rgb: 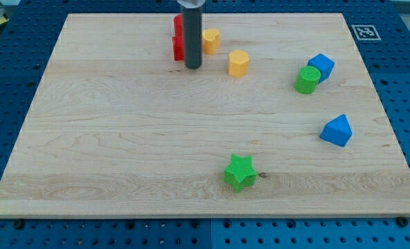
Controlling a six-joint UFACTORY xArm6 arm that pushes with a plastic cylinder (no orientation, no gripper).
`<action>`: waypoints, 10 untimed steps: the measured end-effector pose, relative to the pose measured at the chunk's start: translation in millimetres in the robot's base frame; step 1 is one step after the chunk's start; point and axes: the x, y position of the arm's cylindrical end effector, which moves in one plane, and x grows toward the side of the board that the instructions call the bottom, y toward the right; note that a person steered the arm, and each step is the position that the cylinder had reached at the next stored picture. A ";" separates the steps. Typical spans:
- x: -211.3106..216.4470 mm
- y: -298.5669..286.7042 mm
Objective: Move the heart into the top side of the red circle
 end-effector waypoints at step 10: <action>-93.2 148.6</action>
